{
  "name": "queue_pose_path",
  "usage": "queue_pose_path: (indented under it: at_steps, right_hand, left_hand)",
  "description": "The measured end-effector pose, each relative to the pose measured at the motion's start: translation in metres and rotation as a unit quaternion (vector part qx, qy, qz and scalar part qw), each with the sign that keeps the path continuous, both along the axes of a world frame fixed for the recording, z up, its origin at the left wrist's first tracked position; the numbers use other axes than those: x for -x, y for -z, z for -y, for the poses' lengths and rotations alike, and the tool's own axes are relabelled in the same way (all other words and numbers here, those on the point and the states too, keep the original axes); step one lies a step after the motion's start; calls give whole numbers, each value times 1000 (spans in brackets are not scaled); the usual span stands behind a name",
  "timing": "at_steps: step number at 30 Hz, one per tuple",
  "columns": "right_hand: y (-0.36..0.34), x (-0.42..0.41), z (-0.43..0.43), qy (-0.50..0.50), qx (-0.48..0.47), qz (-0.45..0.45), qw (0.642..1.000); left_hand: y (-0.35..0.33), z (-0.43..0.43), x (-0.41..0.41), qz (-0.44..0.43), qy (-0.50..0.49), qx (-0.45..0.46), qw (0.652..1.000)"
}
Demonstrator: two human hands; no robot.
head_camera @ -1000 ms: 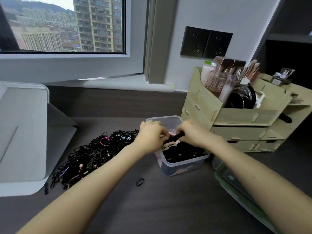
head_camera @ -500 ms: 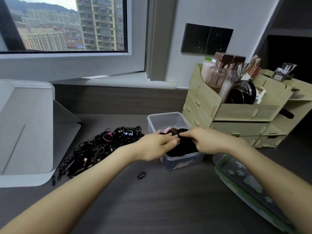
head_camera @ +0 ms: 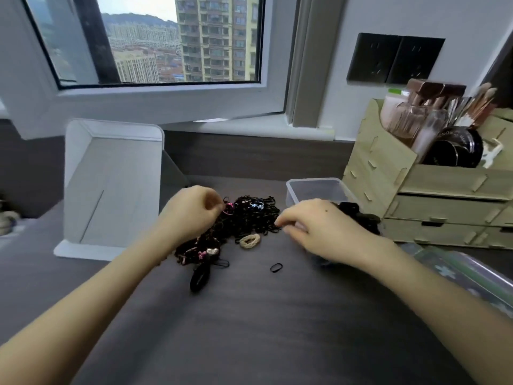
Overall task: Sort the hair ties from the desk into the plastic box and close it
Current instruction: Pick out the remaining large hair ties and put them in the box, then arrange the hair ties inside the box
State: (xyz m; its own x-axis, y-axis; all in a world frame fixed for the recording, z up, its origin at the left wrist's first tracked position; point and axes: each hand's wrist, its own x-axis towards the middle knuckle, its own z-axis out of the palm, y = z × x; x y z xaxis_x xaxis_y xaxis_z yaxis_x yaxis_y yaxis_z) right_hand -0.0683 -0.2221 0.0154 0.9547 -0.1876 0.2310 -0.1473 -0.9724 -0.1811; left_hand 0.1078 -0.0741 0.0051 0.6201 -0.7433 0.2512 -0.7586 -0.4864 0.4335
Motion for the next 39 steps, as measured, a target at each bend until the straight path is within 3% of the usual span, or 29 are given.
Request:
queue_pose_path:
  at_steps: [2,6,11,13,16,19,24,28,32,39]
  right_hand:
    - [26,-21,-17,-14,22,-45,999]
    - [64,-57,-26,25,156,-94,983]
    - [77,-67,-27,55,135,-57,988]
    - [76,-65,-31,50,104,-25,993]
    - [72,-62,-45,32,-34,61,997]
    - [65,-63,-60,17,-136,84,987]
    - [58,-71,-76,-14,-169,69,983]
    - [35,-57,-62,8,-144,139,980]
    - [11,-17,-17,87,-169,193,963]
    - [-7,42,88,257,-169,139,941]
  left_hand:
    - [11,-24,1,-3,-13,-47,999]
    - [45,-55,14,11,-12,-133,991]
    - [73,-61,29,26,-6,-97,995]
    - [76,-63,30,30,-11,-73,997]
    - [75,-73,25,7,-35,-40,999]
    - [62,-89,11,-39,-96,21,994]
    - [37,-101,-11,-93,-119,80,985]
    - [15,-75,-15,-142,-69,145,977]
    - [-3,-13,4,-116,26,169,979]
    - [-4,110,63,-42,196,127,971]
